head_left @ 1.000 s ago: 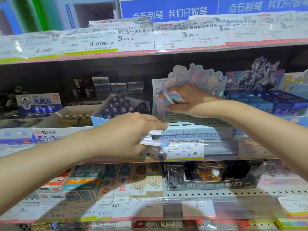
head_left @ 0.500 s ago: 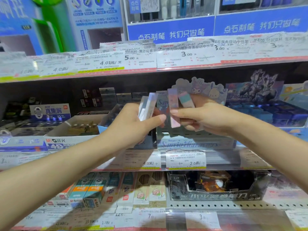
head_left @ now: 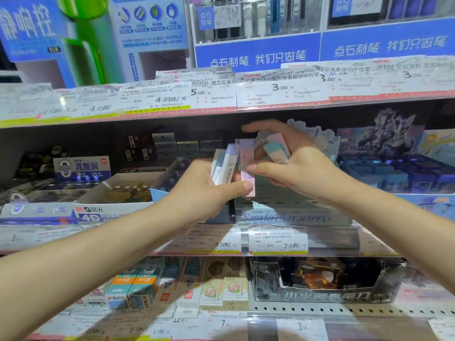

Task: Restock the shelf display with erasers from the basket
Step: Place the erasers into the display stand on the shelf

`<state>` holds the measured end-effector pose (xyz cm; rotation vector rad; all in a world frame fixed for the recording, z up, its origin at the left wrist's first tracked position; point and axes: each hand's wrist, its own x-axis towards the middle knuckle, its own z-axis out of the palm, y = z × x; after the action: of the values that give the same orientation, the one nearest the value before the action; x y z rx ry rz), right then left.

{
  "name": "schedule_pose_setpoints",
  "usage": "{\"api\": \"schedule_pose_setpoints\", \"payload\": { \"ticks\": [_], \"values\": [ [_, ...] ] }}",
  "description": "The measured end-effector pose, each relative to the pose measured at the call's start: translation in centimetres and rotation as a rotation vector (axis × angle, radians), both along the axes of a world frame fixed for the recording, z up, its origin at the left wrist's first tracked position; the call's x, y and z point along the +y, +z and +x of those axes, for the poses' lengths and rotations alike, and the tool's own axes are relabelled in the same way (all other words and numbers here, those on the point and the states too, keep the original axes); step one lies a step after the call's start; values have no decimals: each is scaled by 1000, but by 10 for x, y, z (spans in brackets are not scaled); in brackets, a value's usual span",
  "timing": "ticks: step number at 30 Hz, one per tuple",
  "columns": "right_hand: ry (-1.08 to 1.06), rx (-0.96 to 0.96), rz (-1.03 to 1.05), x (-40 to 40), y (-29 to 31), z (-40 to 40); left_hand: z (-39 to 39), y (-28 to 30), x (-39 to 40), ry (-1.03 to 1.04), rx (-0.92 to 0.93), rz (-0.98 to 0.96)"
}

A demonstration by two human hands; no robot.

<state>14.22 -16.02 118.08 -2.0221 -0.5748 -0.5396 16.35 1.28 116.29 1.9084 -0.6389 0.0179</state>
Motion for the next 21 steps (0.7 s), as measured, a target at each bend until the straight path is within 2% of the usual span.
{"api": "schedule_pose_setpoints", "payload": {
  "ticks": [2,4,7,11,16,21],
  "values": [
    [-10,-61,-67,1,2,1,2,0,0,23,-31,25],
    [-54,-63,-31,-2,4,6,4,0,3,67,-159,121],
    [-182,-105,-34,-9,4,19,2,0,10,36,-409,398],
    [-202,-113,-161,-6,-4,32,-6,-4,16,-104,-546,743],
    [-214,-96,-177,-5,-13,42,-12,-9,16,-170,-645,845],
    [-158,-83,-147,-6,-20,47,-5,-9,21,-215,-655,838]
  ]
}}
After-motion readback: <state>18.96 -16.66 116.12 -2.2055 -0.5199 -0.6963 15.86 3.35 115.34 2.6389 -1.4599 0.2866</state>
